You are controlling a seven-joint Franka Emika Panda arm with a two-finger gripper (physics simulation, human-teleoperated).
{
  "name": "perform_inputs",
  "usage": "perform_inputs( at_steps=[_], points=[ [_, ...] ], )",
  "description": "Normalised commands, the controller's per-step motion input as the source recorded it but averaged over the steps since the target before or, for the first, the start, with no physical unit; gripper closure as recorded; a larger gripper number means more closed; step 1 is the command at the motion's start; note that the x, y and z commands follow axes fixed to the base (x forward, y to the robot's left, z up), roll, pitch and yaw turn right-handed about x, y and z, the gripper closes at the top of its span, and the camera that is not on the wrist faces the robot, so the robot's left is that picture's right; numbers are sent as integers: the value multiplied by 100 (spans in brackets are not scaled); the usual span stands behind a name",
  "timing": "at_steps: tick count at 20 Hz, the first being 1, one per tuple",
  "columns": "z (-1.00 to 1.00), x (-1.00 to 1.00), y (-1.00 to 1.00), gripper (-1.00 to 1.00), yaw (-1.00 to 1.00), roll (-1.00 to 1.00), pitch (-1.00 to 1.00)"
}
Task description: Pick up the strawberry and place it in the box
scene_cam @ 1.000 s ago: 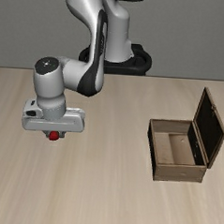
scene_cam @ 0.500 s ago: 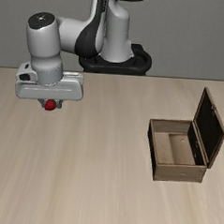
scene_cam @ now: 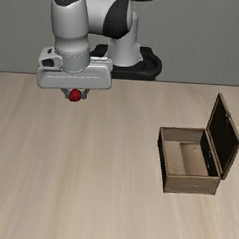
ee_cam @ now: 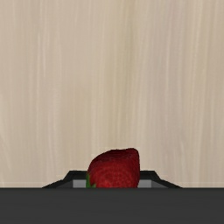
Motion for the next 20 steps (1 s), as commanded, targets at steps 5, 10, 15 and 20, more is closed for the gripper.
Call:
perform_inputs(
  at_steps=[5, 10, 15, 20],
  points=[
    [0, 0, 100, 100, 0, 0, 0],
    [0, 0, 100, 100, 0, 0, 0],
    [0, 0, 100, 100, 0, 0, 0],
    [0, 0, 100, 100, 0, 0, 0]
  ],
)
